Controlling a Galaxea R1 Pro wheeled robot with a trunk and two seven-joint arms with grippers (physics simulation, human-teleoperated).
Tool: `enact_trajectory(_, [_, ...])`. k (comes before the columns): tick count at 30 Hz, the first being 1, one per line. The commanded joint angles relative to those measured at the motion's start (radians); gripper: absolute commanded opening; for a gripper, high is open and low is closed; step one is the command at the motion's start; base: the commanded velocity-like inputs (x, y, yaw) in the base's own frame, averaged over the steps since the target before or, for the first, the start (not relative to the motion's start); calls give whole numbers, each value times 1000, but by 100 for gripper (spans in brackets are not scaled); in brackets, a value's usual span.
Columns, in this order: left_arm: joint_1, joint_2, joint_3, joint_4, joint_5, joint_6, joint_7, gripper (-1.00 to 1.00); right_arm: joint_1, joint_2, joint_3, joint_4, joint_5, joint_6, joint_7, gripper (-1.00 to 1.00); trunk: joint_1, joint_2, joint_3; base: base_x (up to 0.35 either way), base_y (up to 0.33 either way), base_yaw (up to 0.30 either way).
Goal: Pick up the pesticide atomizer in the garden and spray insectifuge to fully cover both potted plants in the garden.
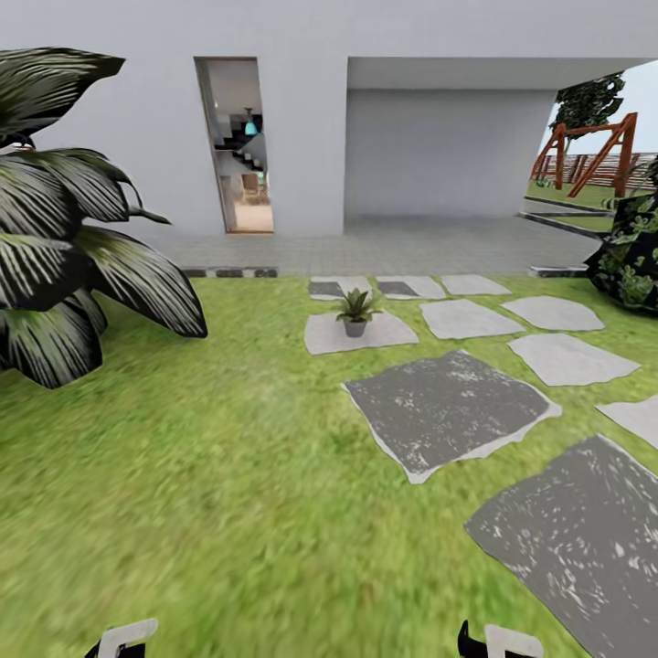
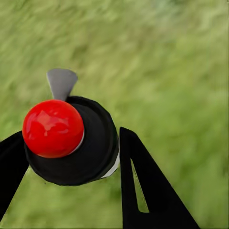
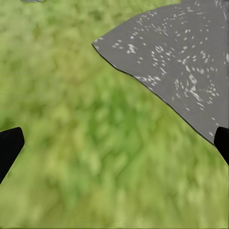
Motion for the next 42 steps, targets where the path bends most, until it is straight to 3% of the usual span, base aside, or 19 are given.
enact_trajectory(1, [-1, 0, 2, 1, -1, -3, 1, -100, -1, 1, 9, 1, -10, -4, -2, 100, 0, 0, -1, 339, 138, 0])
enact_trajectory(42, [0, -5, 2, 2, 1, -3, 1, -100, -1, 1, 9, 1, -10, -4, -2, 100, 0, 0, 1, 339, 123, -27])
